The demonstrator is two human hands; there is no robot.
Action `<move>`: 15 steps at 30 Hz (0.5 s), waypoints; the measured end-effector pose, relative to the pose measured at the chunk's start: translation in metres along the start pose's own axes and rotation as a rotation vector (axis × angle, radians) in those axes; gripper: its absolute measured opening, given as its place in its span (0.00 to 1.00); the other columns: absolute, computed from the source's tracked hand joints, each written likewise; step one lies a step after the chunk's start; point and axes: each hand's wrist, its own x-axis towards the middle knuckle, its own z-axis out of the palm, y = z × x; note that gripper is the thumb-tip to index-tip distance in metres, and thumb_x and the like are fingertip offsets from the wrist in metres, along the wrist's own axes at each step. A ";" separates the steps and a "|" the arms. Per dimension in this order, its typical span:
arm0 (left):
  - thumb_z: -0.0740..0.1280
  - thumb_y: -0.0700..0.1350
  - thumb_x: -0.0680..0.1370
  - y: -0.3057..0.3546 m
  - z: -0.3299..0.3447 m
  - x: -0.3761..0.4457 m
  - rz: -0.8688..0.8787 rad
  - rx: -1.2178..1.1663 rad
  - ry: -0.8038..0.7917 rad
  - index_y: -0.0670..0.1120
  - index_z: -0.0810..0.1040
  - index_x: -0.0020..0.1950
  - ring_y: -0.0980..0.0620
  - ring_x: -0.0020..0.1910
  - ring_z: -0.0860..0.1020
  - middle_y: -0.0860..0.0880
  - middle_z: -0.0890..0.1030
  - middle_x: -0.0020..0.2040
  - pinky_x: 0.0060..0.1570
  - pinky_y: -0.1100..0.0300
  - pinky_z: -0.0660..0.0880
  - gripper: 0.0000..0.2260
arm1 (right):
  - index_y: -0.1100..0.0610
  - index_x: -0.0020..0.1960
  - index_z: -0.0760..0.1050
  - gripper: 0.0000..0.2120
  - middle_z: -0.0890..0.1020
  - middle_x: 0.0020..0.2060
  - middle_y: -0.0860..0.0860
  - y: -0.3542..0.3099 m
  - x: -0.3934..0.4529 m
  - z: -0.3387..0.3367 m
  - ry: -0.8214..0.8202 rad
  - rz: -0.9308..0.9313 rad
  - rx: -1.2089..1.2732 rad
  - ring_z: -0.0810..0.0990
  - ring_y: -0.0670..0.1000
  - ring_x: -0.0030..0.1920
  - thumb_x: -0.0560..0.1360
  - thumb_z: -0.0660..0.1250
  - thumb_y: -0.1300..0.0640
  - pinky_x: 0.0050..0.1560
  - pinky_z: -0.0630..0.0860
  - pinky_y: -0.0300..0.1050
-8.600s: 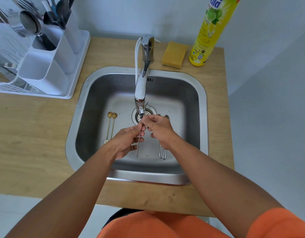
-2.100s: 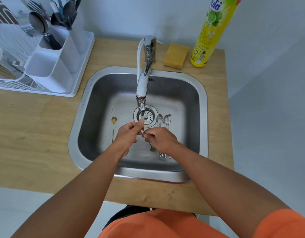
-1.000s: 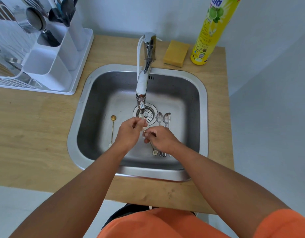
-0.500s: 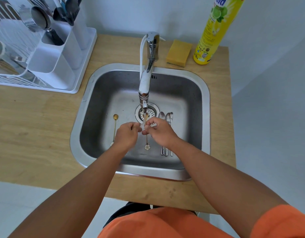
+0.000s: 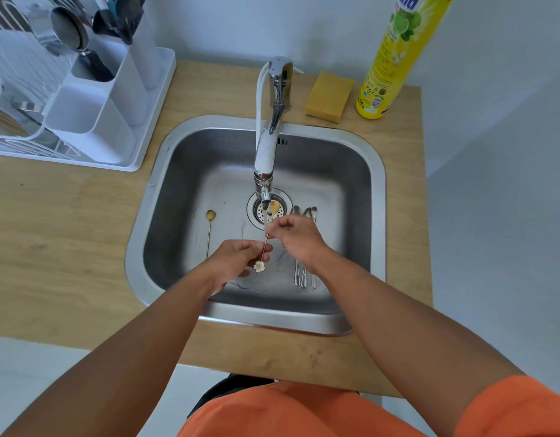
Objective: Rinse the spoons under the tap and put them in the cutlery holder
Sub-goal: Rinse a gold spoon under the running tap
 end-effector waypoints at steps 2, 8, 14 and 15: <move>0.65 0.49 0.85 0.004 0.000 0.003 -0.027 -0.063 0.019 0.48 0.88 0.55 0.52 0.43 0.79 0.50 0.85 0.41 0.49 0.56 0.76 0.12 | 0.51 0.43 0.84 0.04 0.87 0.40 0.43 0.002 -0.001 0.006 -0.012 0.033 0.028 0.83 0.38 0.41 0.77 0.76 0.55 0.50 0.76 0.40; 0.68 0.51 0.83 0.012 -0.023 0.001 -0.042 0.060 0.013 0.49 0.88 0.51 0.51 0.44 0.79 0.47 0.83 0.46 0.46 0.58 0.77 0.11 | 0.50 0.47 0.84 0.03 0.88 0.38 0.41 -0.015 0.001 0.001 -0.010 0.112 0.118 0.76 0.40 0.35 0.78 0.75 0.51 0.38 0.71 0.38; 0.75 0.49 0.79 0.019 -0.023 0.004 -0.021 0.042 0.088 0.46 0.88 0.50 0.50 0.47 0.80 0.45 0.85 0.48 0.43 0.59 0.78 0.07 | 0.49 0.46 0.84 0.03 0.86 0.35 0.40 -0.010 -0.006 0.015 0.006 0.143 0.123 0.76 0.41 0.34 0.77 0.76 0.51 0.31 0.72 0.34; 0.75 0.49 0.78 0.020 -0.021 0.004 -0.017 0.045 0.101 0.46 0.88 0.50 0.50 0.46 0.80 0.45 0.85 0.47 0.42 0.59 0.78 0.07 | 0.49 0.45 0.84 0.03 0.86 0.34 0.40 -0.008 -0.007 0.017 0.013 0.146 0.127 0.76 0.40 0.32 0.77 0.76 0.52 0.30 0.72 0.33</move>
